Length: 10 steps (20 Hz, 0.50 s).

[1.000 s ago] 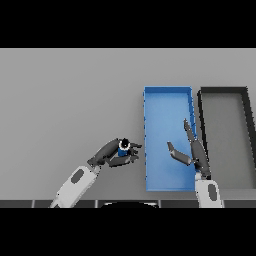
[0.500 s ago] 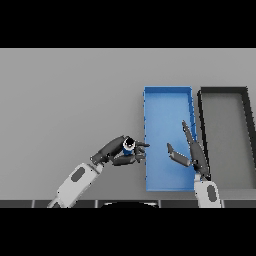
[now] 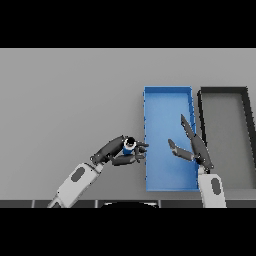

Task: Pick up the blue pipe and place it into the blue bin.

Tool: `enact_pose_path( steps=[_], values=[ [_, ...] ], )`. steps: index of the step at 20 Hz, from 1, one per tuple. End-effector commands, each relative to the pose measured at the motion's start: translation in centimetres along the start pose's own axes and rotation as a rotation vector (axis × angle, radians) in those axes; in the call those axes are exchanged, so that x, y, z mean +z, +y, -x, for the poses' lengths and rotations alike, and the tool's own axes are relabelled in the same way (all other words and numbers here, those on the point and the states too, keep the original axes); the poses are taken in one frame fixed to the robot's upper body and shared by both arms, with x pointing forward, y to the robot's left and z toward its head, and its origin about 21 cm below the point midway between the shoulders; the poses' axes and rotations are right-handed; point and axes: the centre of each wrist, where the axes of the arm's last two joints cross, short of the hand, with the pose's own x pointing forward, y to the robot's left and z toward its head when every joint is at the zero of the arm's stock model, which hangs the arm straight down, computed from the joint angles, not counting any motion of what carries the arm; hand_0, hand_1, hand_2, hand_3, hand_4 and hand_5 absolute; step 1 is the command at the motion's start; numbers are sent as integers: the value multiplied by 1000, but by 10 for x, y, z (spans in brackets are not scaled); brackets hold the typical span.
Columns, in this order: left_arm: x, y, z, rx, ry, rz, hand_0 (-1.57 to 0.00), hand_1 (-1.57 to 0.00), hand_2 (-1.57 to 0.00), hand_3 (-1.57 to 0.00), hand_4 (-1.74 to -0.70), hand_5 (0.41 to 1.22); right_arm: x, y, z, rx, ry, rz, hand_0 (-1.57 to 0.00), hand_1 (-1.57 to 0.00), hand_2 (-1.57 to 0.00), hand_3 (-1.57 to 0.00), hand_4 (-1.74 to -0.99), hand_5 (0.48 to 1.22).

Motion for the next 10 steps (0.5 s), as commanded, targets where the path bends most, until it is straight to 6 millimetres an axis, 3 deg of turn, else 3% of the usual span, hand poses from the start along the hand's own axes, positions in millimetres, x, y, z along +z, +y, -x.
enact_pose_path(
  steps=[1,6,10],
  values=[
    [-2,1,1,1,11,-4,-1571,-1571,-1571,-1441,-1730,1221,-1,-6,-7,-51,-44,-42,1,1,1,1,-1225,647],
    [-1,-1,1,-11,7,9,-1571,-1571,-1571,-1443,-1731,1221,-14,-26,-61,-201,-142,-285,1,1,1,1,-1292,525],
    [-2,1,-2,-19,1,7,-1571,-1571,-1571,-1442,-1731,1221,-30,-15,-106,-170,-217,-536,1,1,1,1,-1335,507]
  ],
)
